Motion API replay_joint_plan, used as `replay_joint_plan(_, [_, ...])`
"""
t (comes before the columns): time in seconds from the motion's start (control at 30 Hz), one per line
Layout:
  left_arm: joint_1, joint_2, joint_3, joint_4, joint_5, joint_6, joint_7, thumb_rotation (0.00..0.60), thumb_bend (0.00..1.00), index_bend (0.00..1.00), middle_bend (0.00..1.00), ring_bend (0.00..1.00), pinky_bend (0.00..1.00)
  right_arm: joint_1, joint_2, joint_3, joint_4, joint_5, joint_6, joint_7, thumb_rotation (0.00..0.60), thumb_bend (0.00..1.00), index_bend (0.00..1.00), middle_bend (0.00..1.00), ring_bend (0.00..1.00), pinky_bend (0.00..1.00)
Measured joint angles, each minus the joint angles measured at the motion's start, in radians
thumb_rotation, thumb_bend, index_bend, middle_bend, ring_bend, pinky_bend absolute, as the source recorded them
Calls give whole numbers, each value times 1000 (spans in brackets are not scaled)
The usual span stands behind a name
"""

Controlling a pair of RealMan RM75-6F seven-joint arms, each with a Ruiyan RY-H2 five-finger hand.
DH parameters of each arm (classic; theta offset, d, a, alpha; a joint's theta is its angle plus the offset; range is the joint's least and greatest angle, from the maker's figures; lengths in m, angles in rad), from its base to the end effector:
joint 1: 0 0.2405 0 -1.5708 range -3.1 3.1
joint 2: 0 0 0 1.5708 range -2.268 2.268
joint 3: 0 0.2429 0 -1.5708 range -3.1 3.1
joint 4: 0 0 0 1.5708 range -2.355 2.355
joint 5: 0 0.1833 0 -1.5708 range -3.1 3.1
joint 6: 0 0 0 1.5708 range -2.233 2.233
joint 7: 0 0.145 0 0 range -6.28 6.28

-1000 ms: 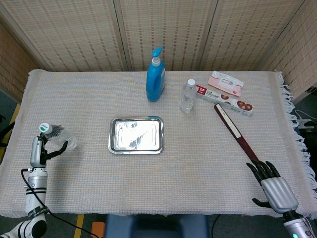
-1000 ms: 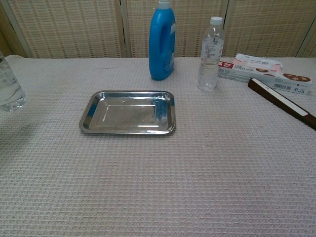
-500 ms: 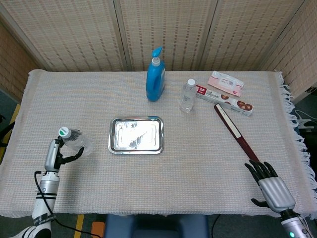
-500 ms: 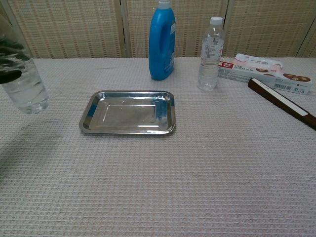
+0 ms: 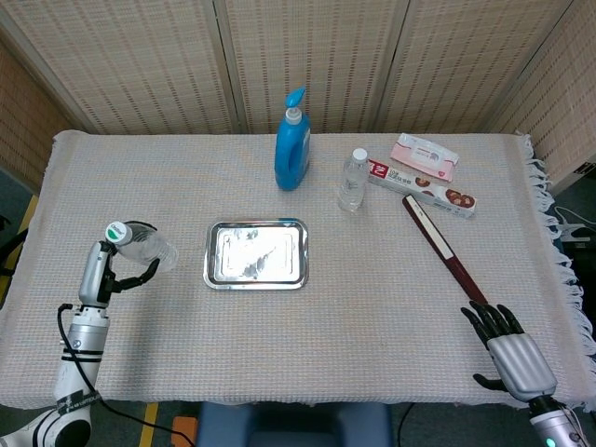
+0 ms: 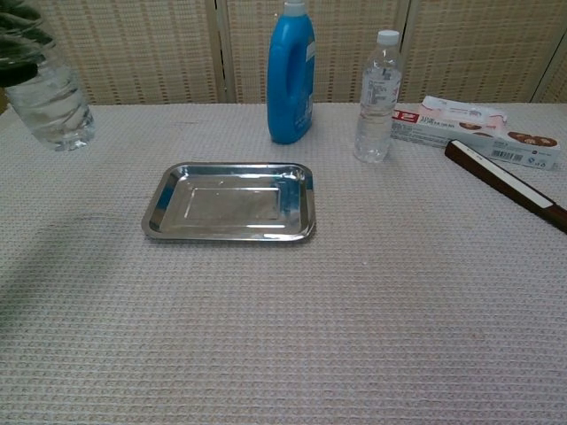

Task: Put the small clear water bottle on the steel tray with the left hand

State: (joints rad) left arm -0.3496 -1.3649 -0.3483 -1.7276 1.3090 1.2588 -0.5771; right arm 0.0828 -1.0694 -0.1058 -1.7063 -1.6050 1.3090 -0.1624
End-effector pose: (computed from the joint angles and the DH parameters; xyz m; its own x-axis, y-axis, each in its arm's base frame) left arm -0.1861 0.2850 0.1225 -0.5679 0.0619 0.8207 0.8084 -0.1456 0.5704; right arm -0.2834 -0.1401 0.1374 0.5122 -0.3092 0.8013 -0.8583 -0.1489 0.4911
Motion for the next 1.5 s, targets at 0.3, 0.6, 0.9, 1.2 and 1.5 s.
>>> replay_joint_plan(0.3, [7, -67, 80, 251, -21, -78, -111, 600, 837, 633, 713, 509, 581, -1, -1, 1, -1, 1, 5, -2, 600, 15, 0, 0, 0, 0])
replay_joint_plan(0.6, [-50, -88, 57, 204, -36, -122, -84, 600, 828, 633, 713, 509, 582, 8, -8, 5, 6, 18, -16, -7, 600, 15, 0, 0, 0, 0])
replay_joint_plan(0.9, [-191, -207, -1, 301, -99, -230, -26, 600, 827, 618, 691, 485, 537, 24, -18, 17, 15, 61, -56, -12, 600, 15, 0, 0, 0, 0])
replay_joint_plan(1.2, [-326, -420, -16, 586, -76, -250, 15, 600, 825, 606, 675, 470, 500, 33, -17, 31, 20, 106, -78, -4, 600, 14, 0, 0, 0, 0])
replay_joint_plan(1.5, [-380, -504, -1, 682, -49, -249, 34, 600, 710, 483, 549, 366, 378, 40, -9, 31, 22, 112, -86, 11, 600, 14, 0, 0, 0, 0])
